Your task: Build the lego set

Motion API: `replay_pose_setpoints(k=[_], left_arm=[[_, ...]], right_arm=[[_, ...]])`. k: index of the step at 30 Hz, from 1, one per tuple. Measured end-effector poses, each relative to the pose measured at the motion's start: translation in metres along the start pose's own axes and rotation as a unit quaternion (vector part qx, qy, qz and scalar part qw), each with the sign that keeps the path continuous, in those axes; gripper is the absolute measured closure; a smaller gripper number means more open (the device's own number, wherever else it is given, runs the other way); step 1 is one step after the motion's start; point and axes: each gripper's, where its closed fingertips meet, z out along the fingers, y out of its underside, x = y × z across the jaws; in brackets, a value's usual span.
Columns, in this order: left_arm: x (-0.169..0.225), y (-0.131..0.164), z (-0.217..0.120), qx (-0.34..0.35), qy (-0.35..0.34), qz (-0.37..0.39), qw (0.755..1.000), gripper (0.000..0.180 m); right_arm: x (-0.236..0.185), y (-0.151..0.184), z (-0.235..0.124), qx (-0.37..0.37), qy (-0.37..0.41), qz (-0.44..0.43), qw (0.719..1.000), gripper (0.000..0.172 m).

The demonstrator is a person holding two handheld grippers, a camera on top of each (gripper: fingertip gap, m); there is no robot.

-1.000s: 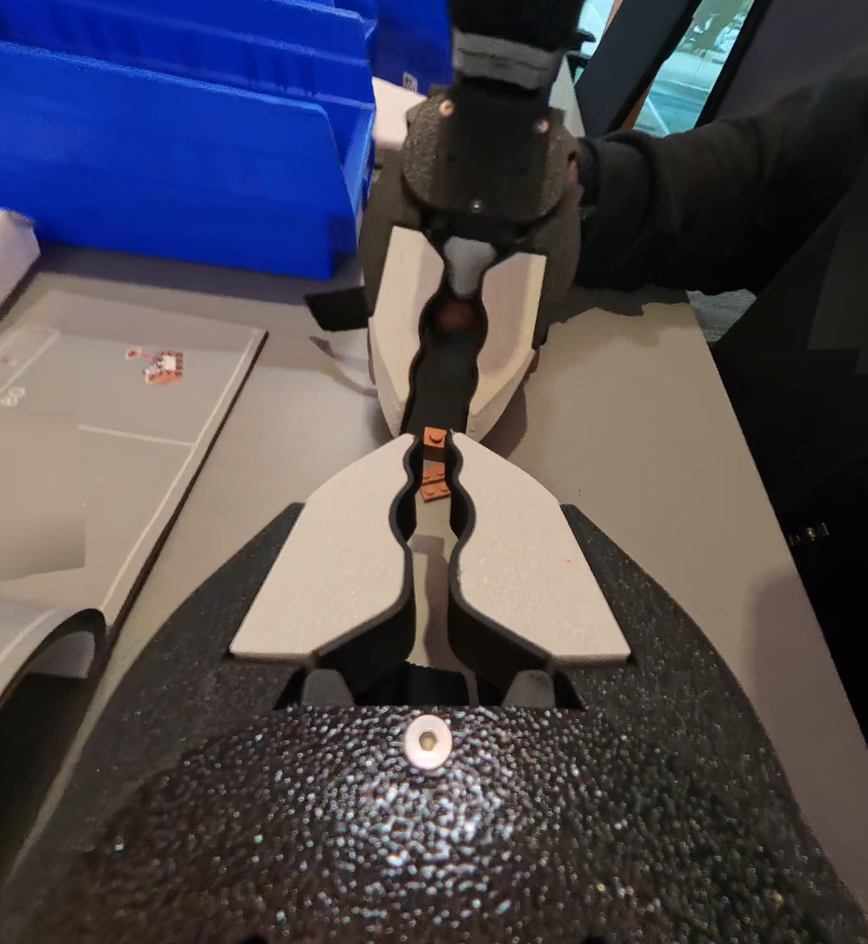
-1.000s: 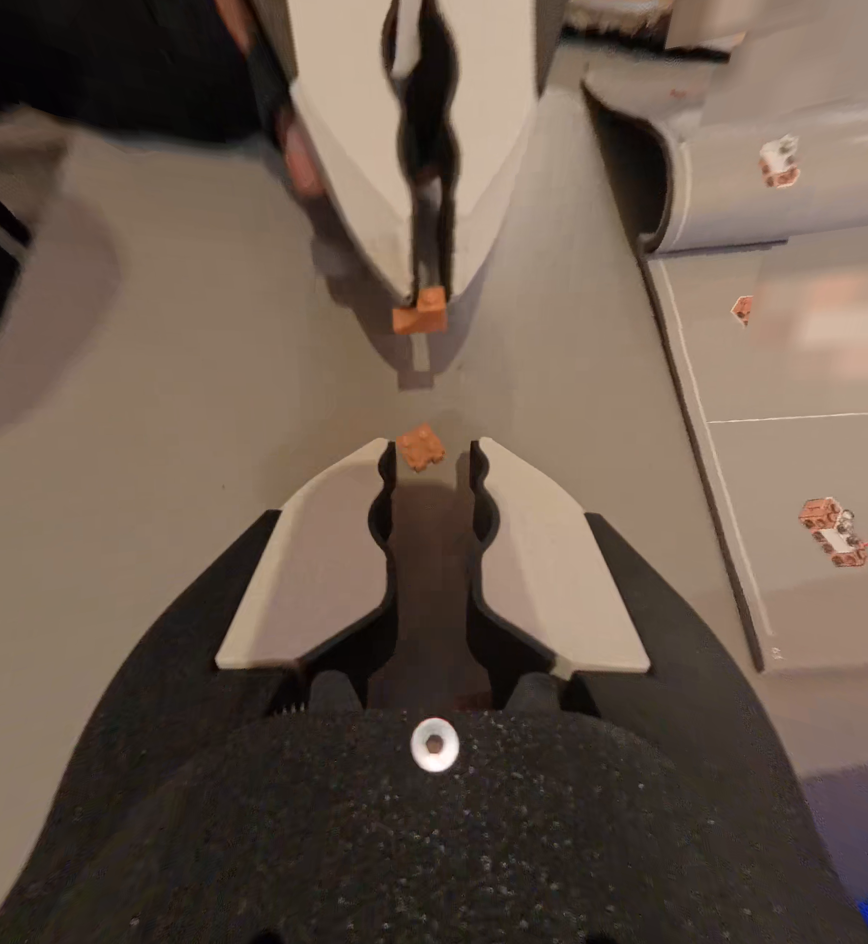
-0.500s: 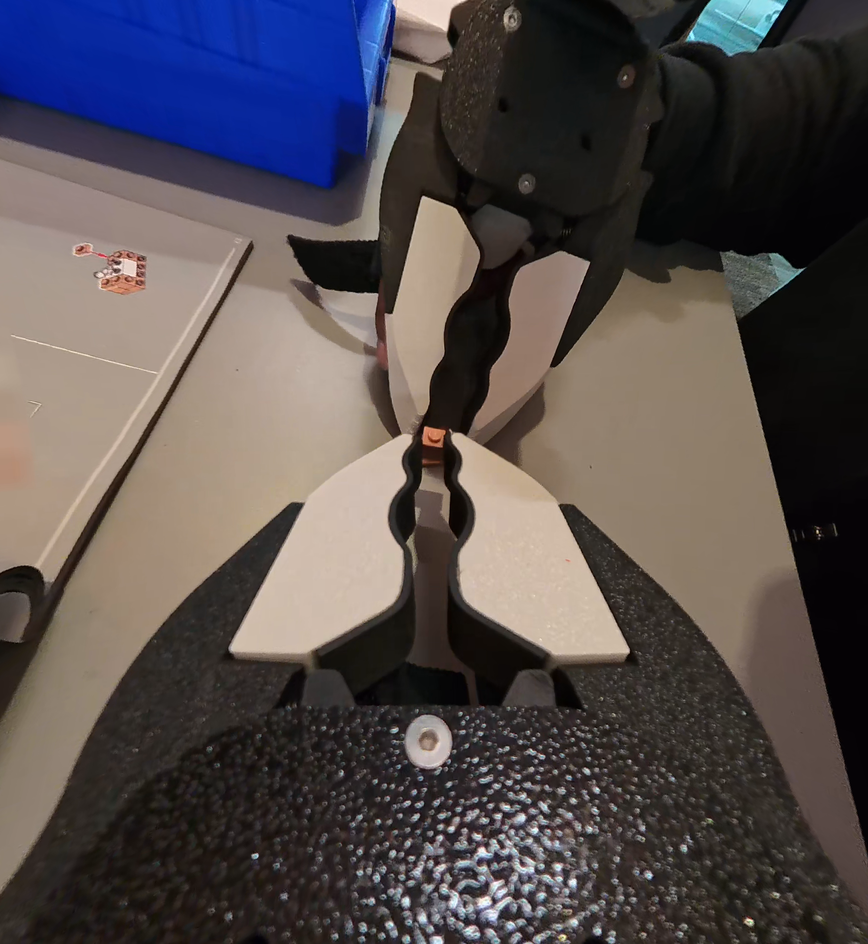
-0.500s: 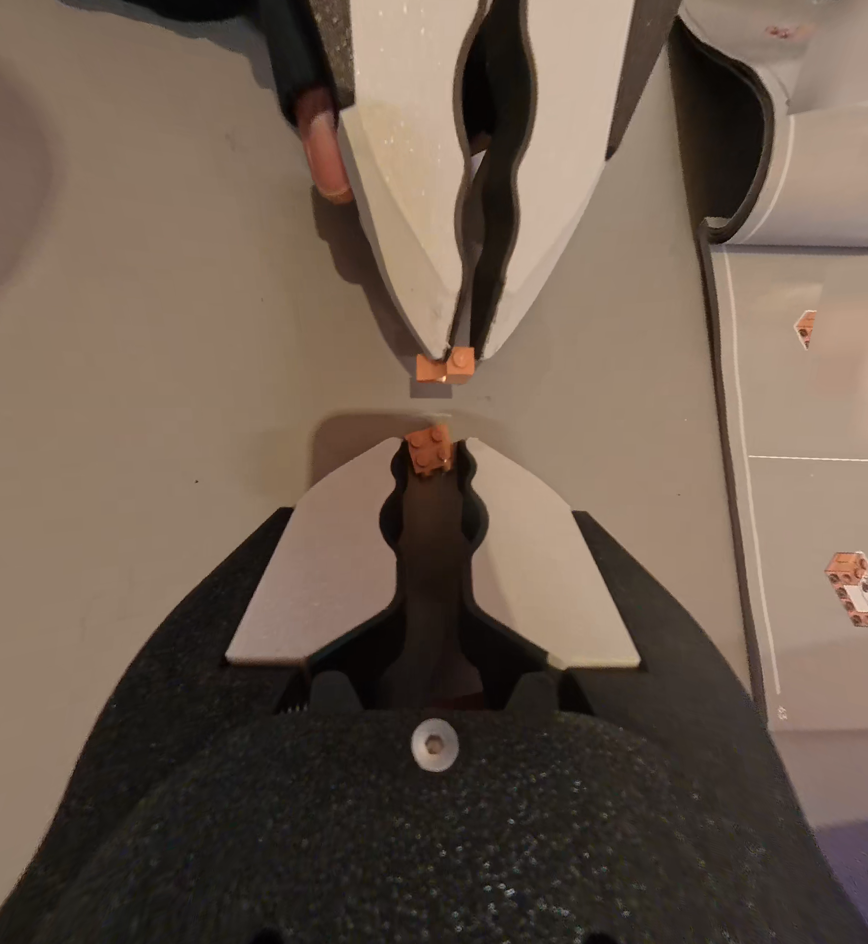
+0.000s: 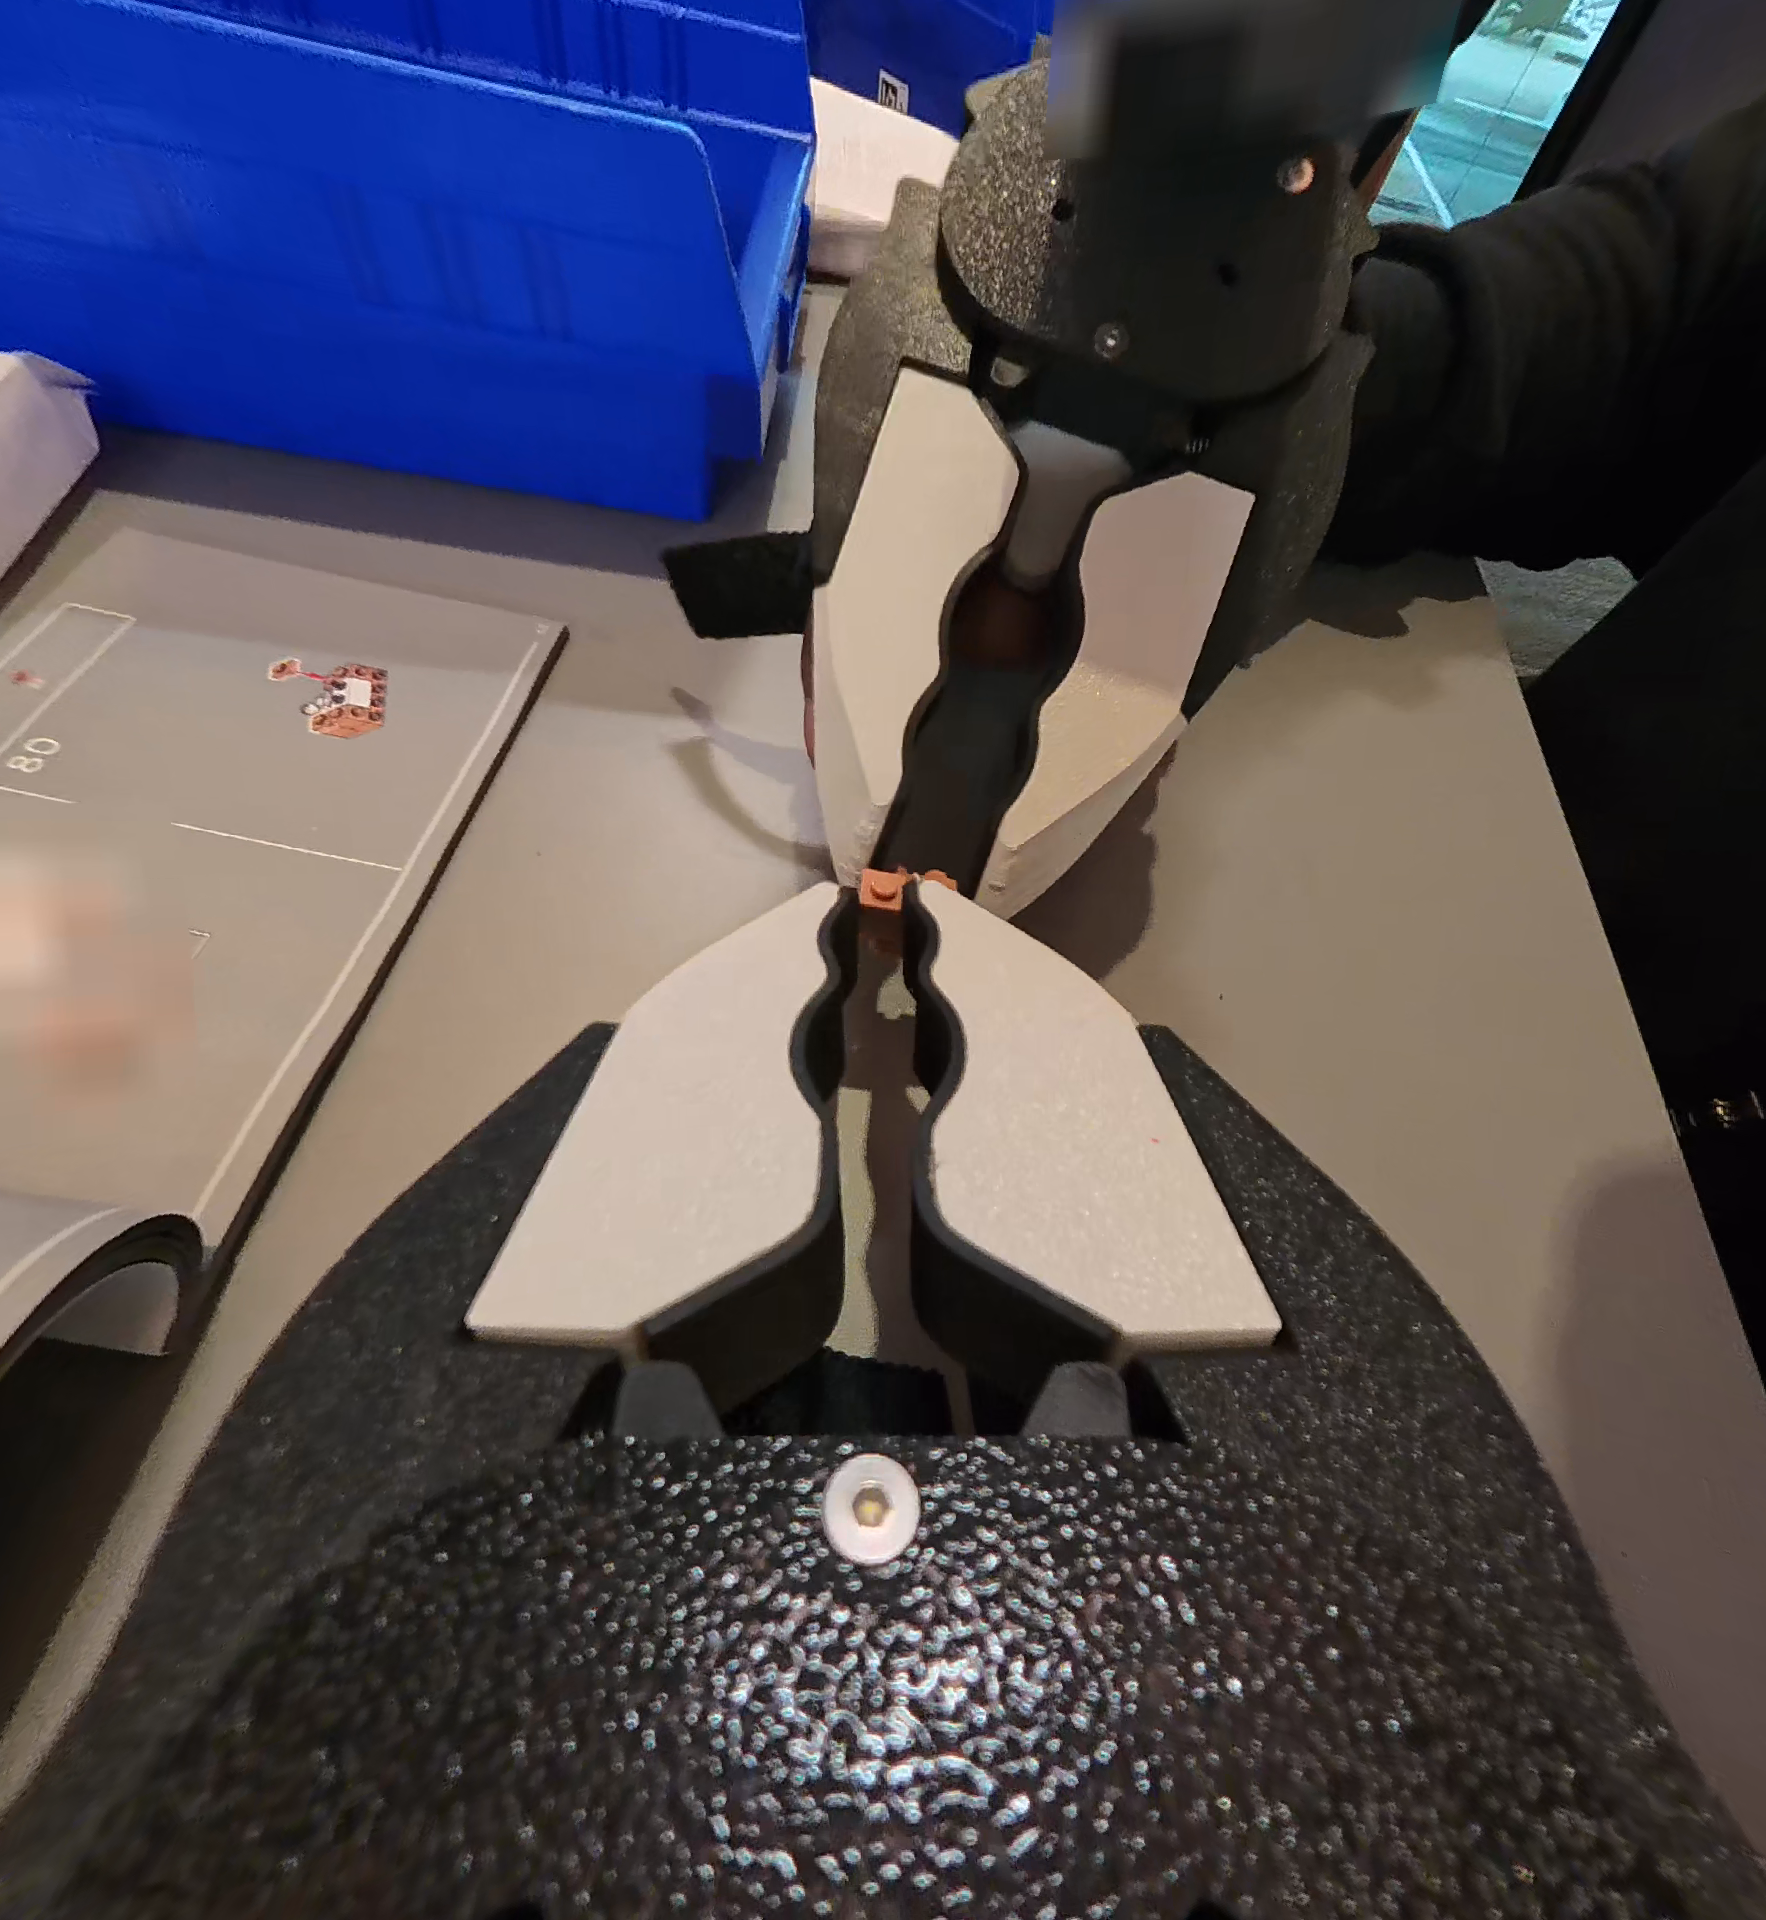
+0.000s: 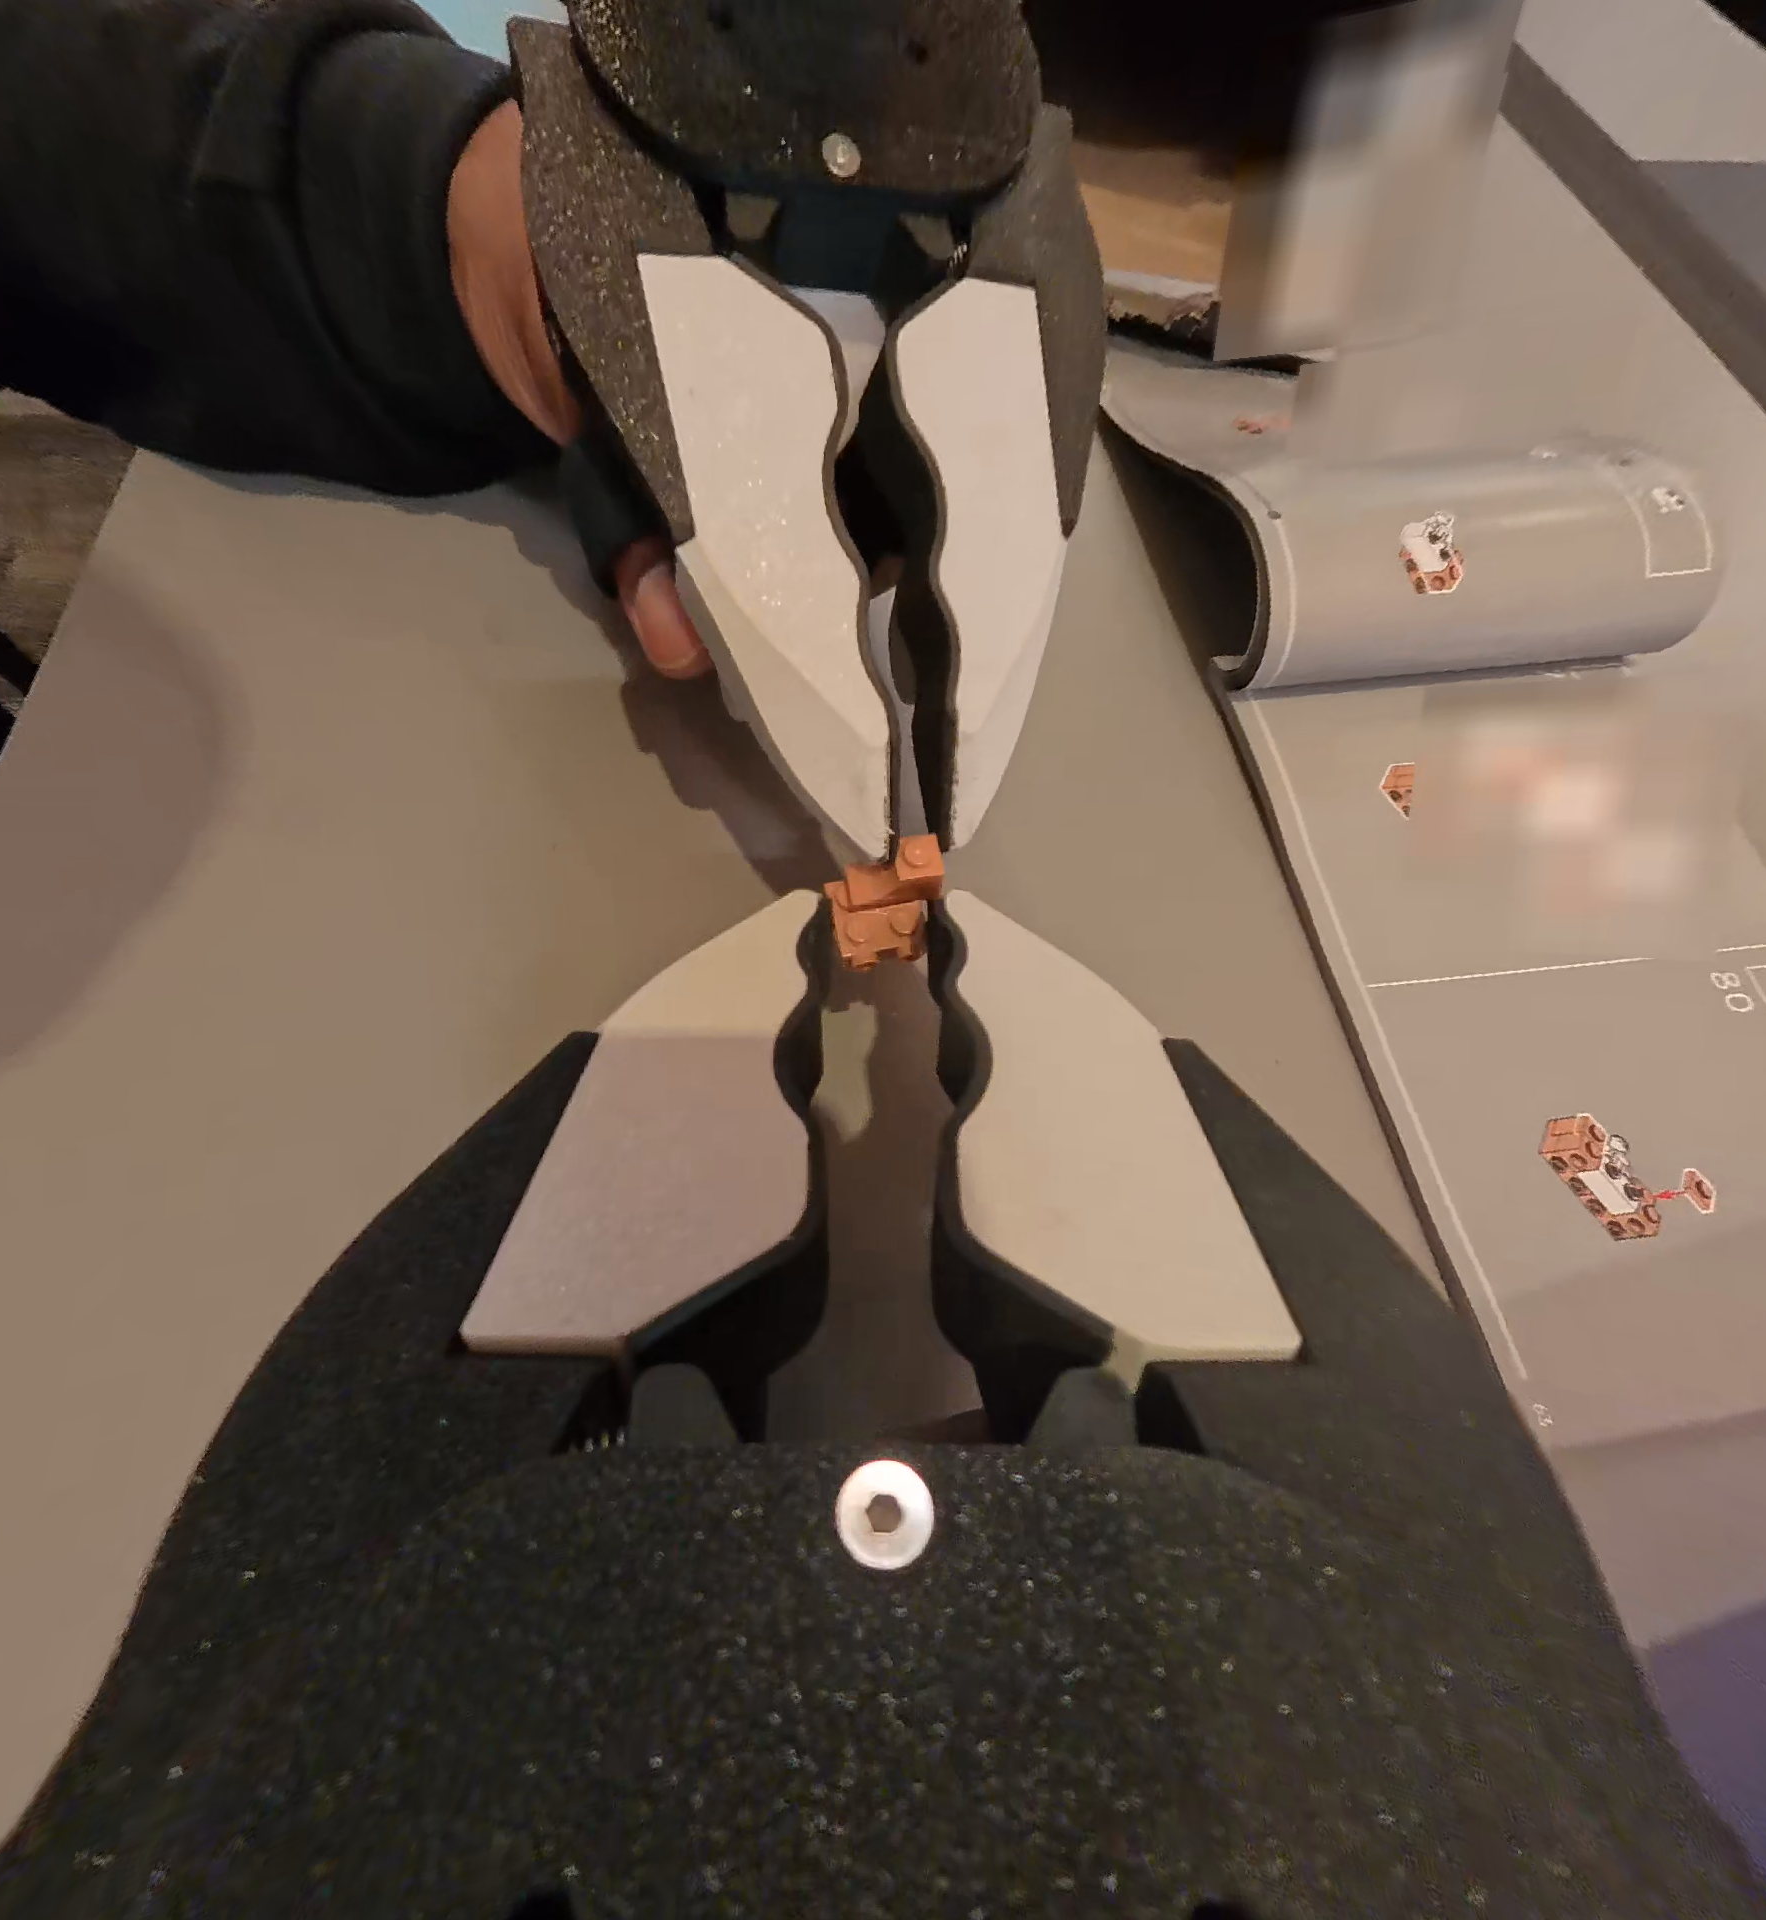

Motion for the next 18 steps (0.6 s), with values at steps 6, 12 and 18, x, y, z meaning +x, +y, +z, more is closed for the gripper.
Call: replay_pose_setpoints(k=[6, 12, 18], left_arm=[[-0.0006, -0.0034, -0.0029, 0.005, -0.004, 0.004, 1.000, 0.173], [0.0005, -0.0031, -0.0030, -0.002, -0.008, 0.020, 1.000, 0.173], [0.0018, -0.0064, -0.0057, 0.006, -0.004, 0.026, 1.000, 0.173]], right_arm=[[0.0031, -0.0050, -0.0009, 0.016, 0.021, 0.000, 1.000, 0.155], [0.0030, -0.0056, -0.0005, 0.017, 0.033, -0.016, 0.999, 0.155], [0.0028, -0.0103, -0.0027, 0.036, 0.036, -0.019, 0.999, 0.155]])
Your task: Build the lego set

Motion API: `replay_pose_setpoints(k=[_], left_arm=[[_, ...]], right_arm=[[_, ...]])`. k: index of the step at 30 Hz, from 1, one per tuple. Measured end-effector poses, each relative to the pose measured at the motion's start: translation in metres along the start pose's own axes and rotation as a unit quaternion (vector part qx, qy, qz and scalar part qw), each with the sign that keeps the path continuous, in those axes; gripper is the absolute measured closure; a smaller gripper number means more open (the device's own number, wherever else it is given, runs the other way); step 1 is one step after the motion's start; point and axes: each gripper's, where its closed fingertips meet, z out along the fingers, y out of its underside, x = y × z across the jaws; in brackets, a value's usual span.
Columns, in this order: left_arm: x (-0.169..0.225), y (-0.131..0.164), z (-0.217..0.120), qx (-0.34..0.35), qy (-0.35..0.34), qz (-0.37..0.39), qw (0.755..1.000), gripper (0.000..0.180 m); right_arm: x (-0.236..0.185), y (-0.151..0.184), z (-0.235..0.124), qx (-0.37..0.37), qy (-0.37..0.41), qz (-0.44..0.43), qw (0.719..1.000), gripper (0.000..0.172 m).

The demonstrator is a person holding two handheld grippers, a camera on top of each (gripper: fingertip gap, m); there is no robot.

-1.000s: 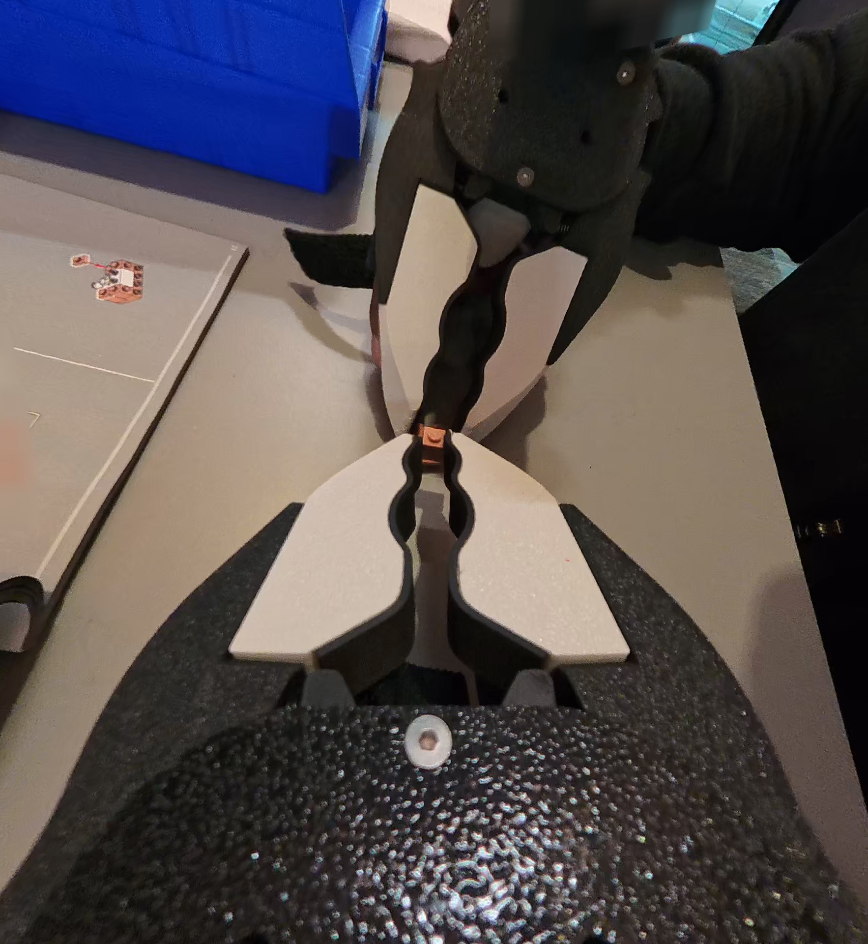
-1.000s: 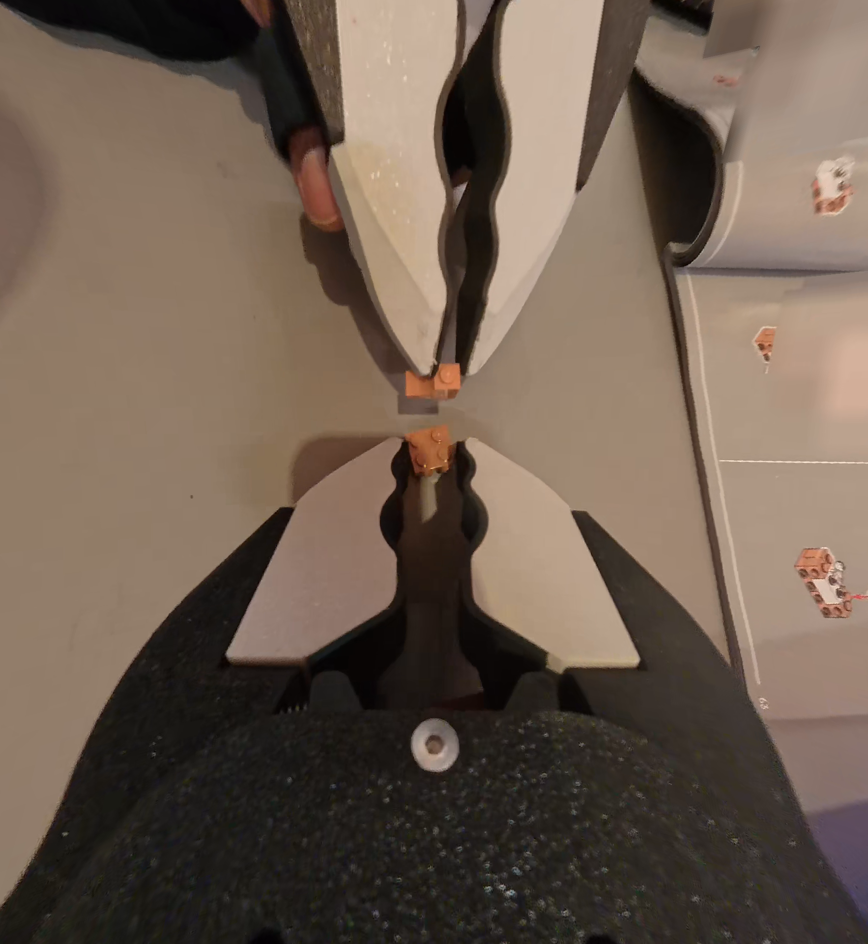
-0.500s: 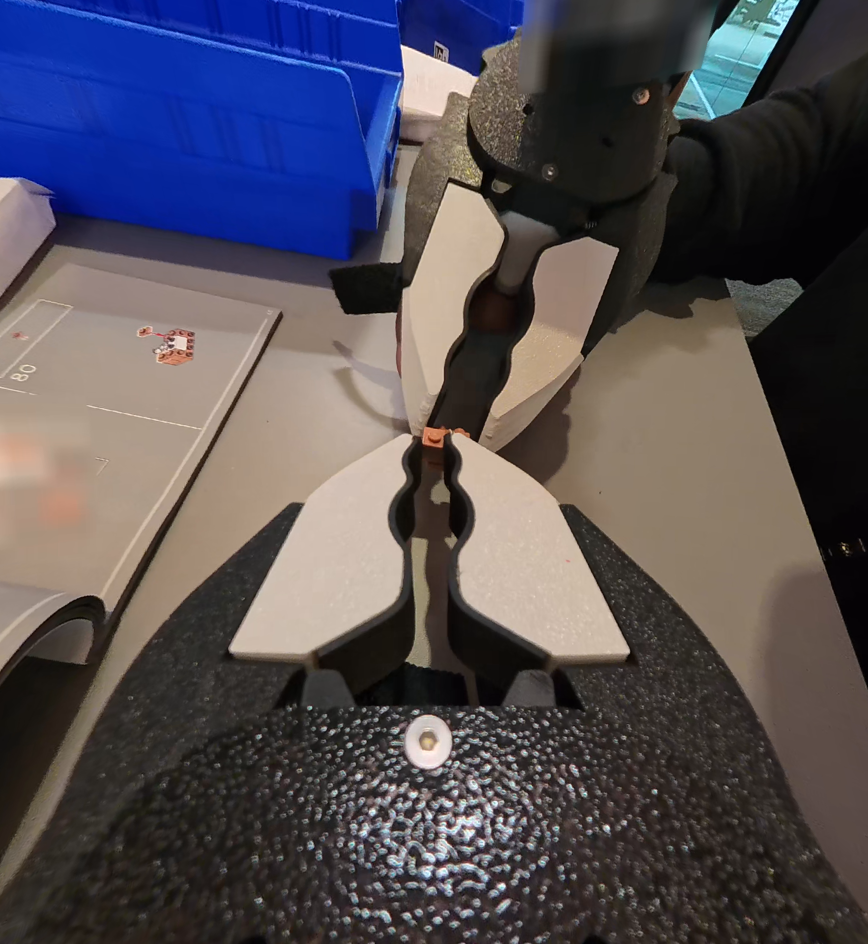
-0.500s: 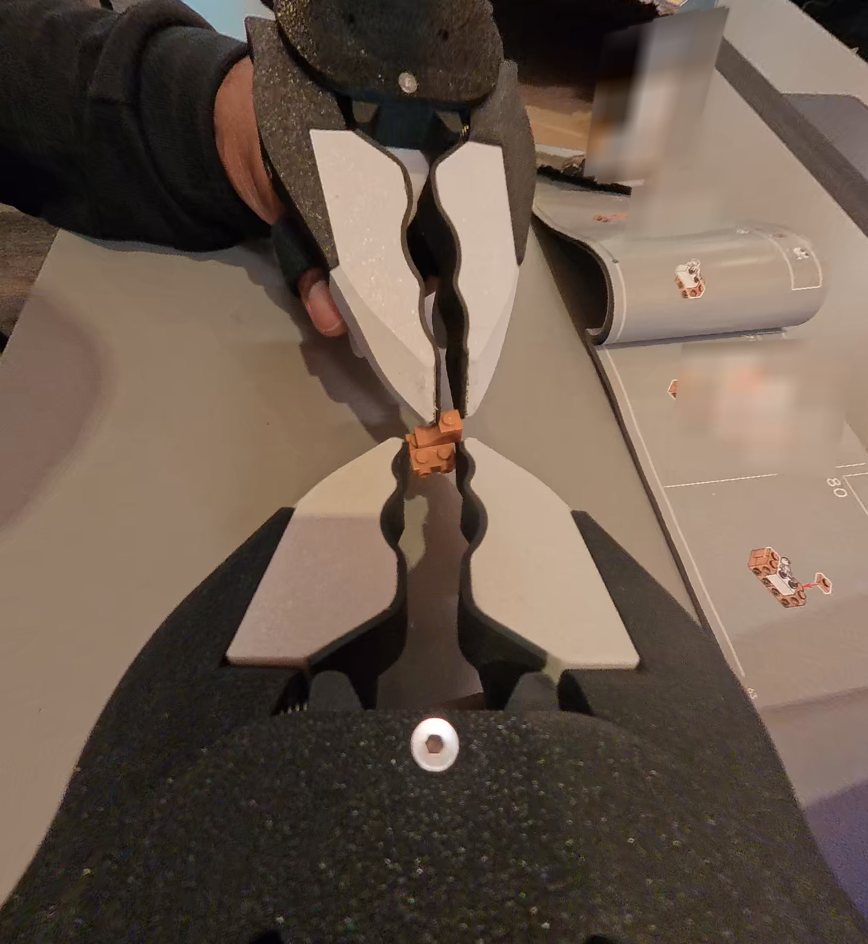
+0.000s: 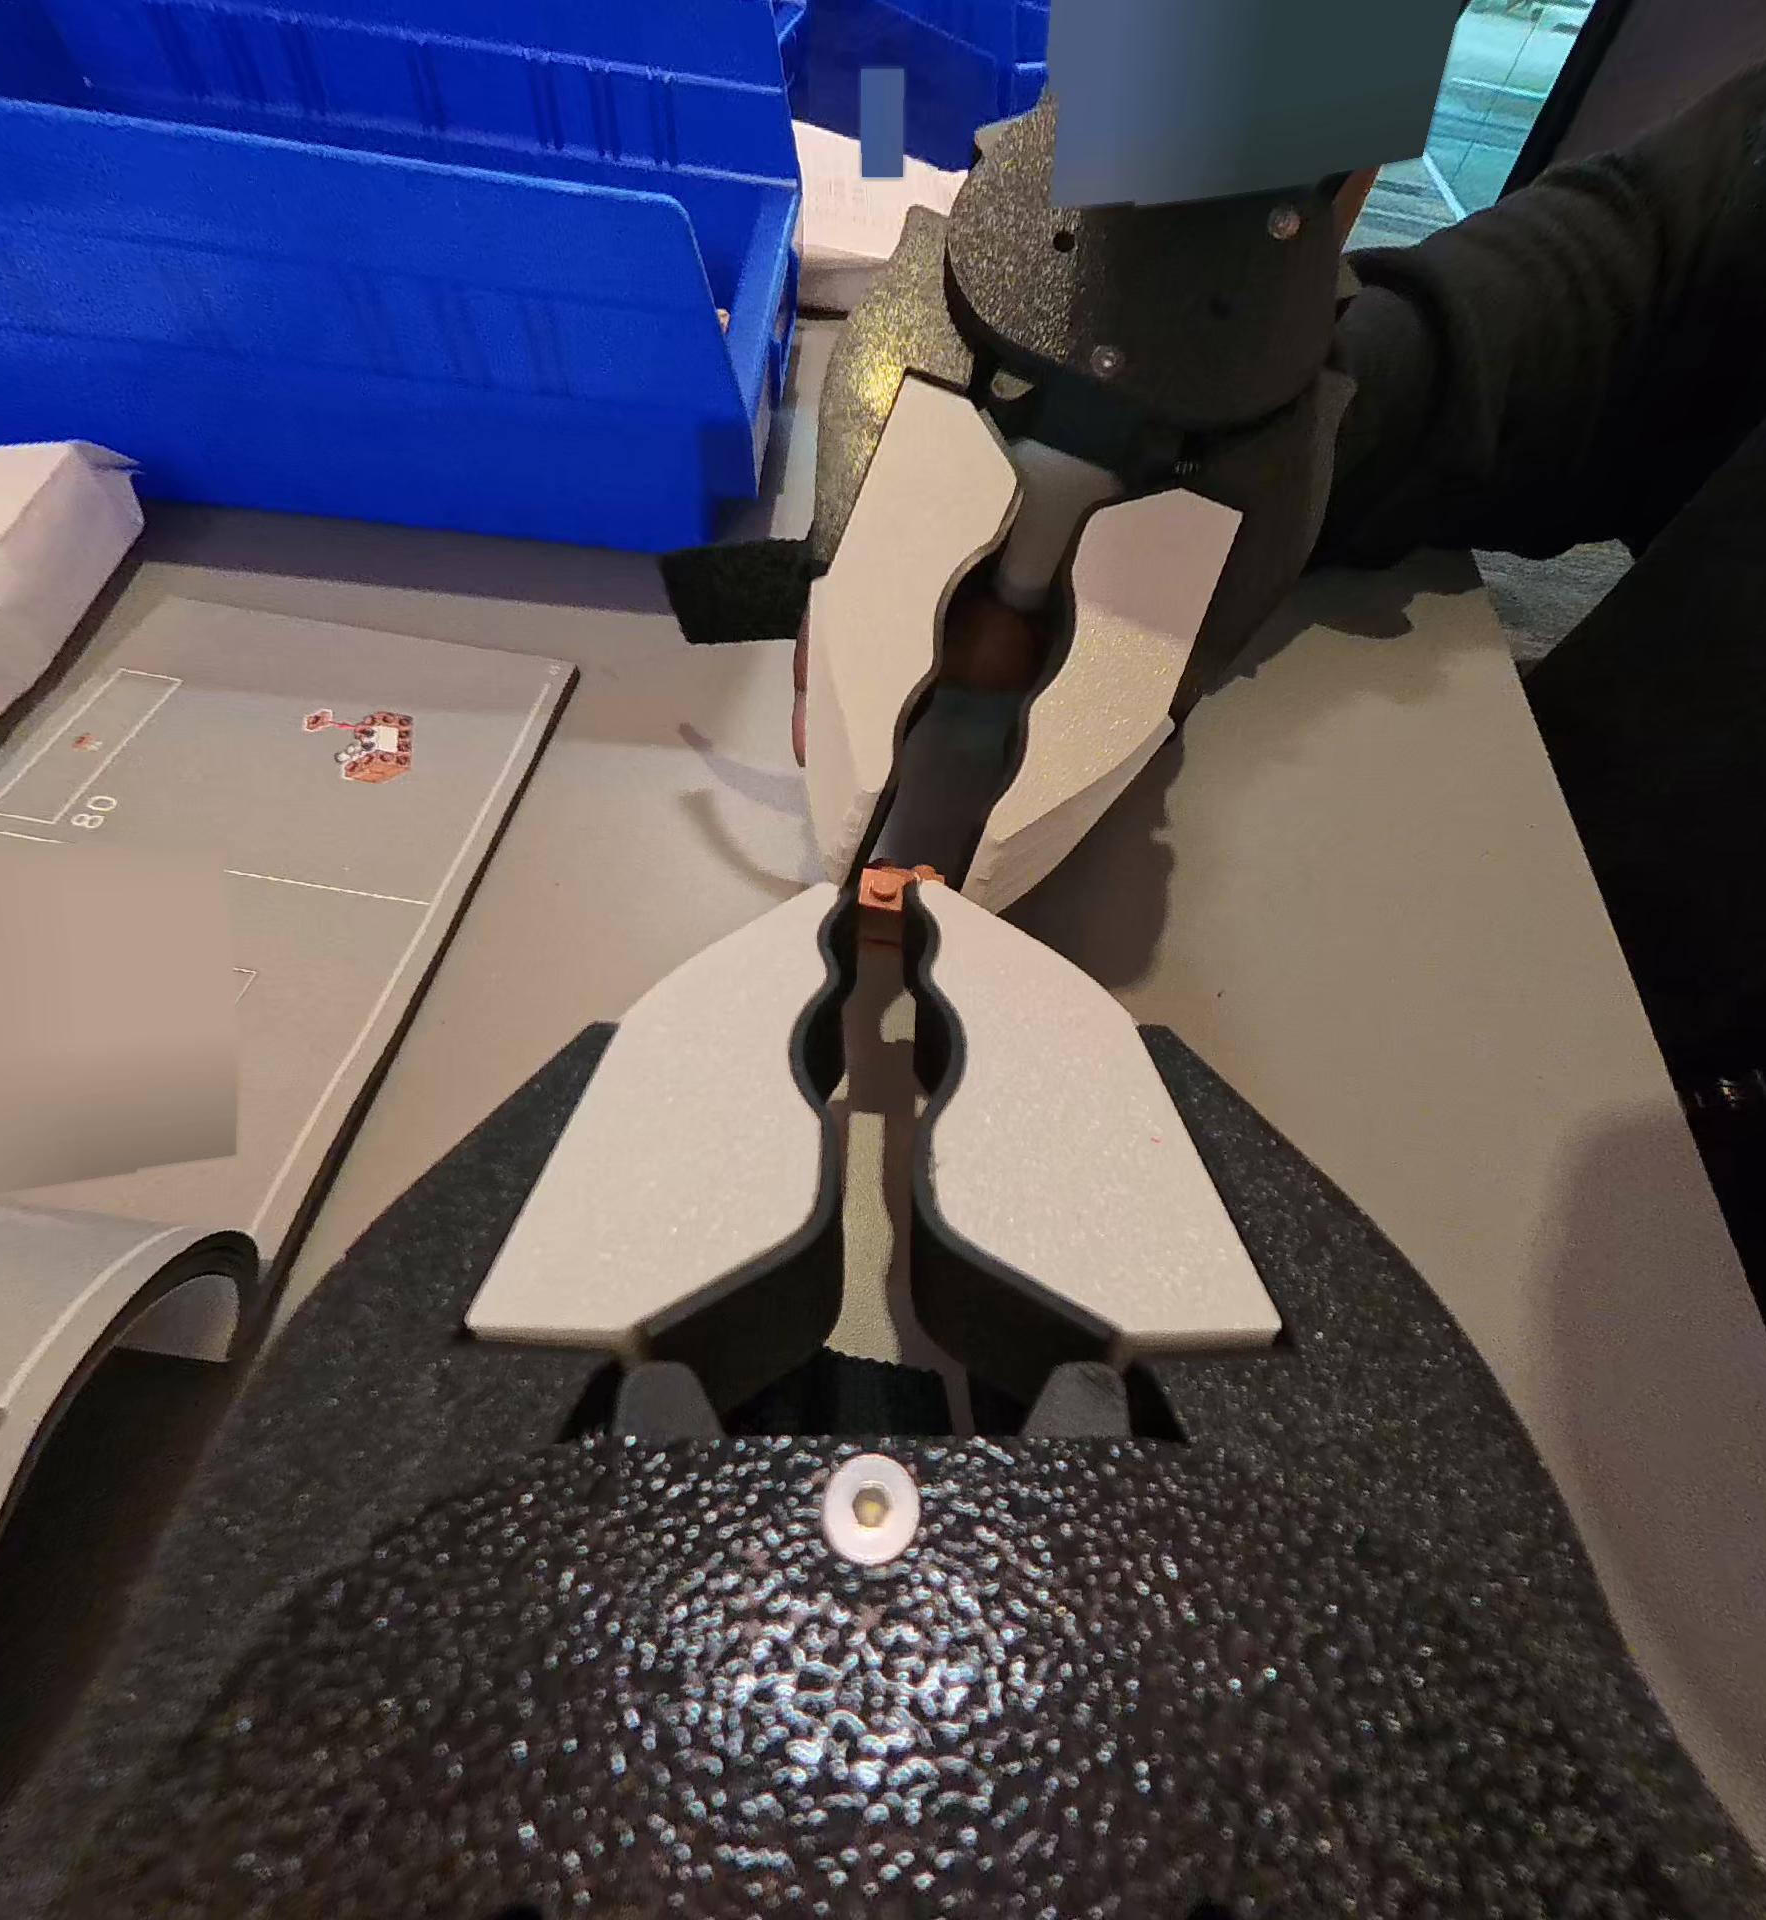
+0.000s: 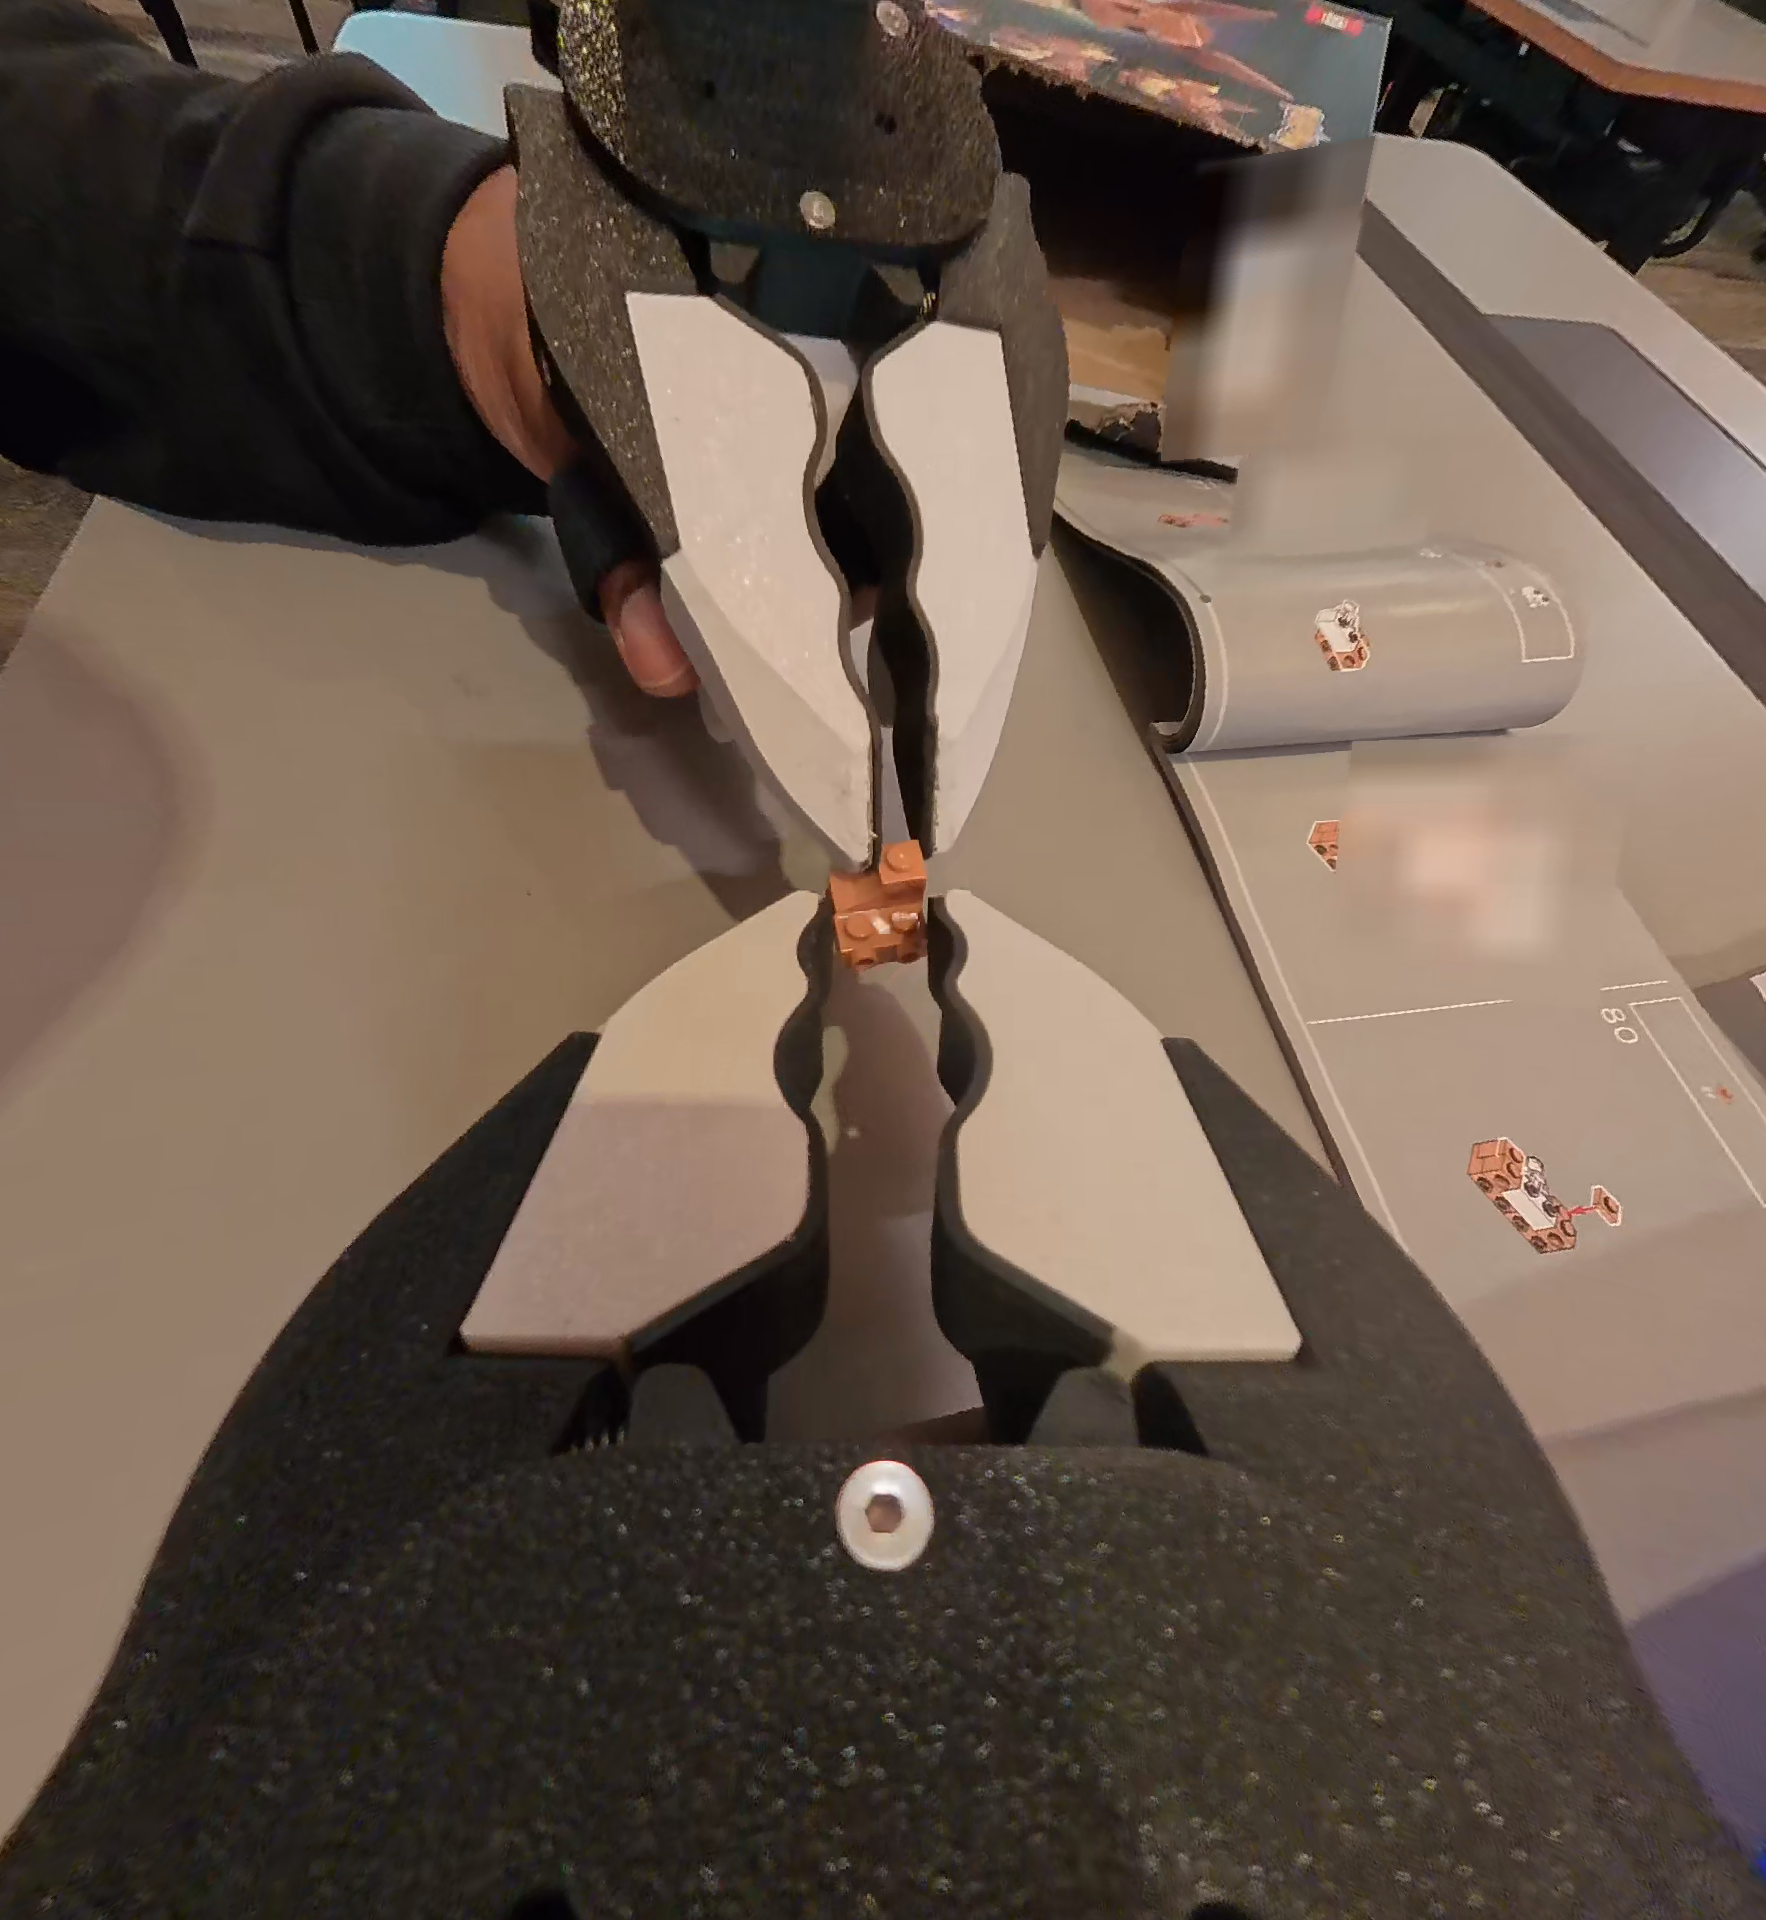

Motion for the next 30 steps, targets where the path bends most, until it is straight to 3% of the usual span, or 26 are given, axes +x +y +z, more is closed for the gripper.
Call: replay_pose_setpoints(k=[17, 30], left_arm=[[0.006, -0.016, -0.007, 0.040, 0.009, 0.019, 0.999, 0.173], [0.007, -0.021, -0.009, 0.052, 0.022, -0.010, 0.998, 0.168]], right_arm=[[-0.002, -0.016, -0.009, 0.057, 0.004, -0.015, 0.998, 0.156], [-0.001, -0.022, -0.012, 0.079, 0.015, -0.019, 0.997, 0.156]])
